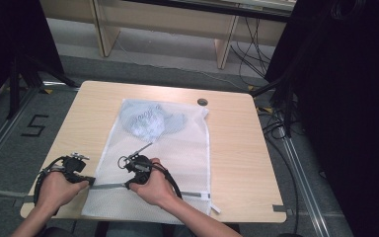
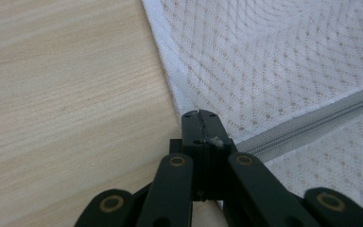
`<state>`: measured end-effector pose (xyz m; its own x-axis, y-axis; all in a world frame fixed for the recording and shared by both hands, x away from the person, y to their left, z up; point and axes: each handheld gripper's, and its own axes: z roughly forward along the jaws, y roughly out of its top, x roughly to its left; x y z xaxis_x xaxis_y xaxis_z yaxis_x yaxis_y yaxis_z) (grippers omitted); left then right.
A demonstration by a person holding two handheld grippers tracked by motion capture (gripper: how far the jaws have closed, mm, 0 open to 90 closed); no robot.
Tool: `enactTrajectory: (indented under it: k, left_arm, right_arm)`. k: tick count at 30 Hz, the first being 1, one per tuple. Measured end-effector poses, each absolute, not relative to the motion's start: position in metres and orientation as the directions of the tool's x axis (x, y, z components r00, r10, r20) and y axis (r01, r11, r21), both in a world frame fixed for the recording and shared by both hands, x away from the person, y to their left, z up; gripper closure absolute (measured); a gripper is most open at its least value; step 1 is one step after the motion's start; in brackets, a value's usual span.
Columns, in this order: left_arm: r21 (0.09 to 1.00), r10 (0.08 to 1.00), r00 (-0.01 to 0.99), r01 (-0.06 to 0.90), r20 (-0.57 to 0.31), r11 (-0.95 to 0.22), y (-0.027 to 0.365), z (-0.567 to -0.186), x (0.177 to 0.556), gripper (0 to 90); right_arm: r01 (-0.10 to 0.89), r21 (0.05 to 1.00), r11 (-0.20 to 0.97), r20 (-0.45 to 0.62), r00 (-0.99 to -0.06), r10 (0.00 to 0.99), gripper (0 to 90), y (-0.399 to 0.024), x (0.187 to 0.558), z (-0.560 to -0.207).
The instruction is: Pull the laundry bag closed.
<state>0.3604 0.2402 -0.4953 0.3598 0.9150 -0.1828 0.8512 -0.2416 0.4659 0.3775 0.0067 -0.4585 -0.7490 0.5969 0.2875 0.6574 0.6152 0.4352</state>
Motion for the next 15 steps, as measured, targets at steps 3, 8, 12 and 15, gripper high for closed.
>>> enactTrajectory:
  k: [3,8,12,15]
  left_arm:
    - [0.465,0.915,0.359,0.852,-0.183,-0.241,0.2401,-0.4953,0.3605,89.7]
    - [0.465,0.915,0.360,0.851,-0.182,-0.242,0.2401,-0.4953,0.3604,89.7]
    - [0.463,0.916,0.357,0.853,-0.181,-0.240,0.2401,-0.4951,0.3603,89.7]
    - [0.459,0.916,0.357,0.855,-0.181,-0.243,0.2402,-0.4946,0.3604,89.7]
  right_arm:
    - [0.656,0.436,0.616,0.286,-0.750,0.596,87.0,0.0061,0.3773,-0.4577]
    - [0.662,0.430,0.613,0.294,-0.745,0.598,87.0,0.0049,0.3772,-0.4575]
    - [0.683,0.420,0.598,0.303,-0.727,0.617,86.9,0.0038,0.3761,-0.4567]
    - [0.668,0.427,0.610,0.296,-0.740,0.603,87.0,0.0013,0.3780,-0.4552]
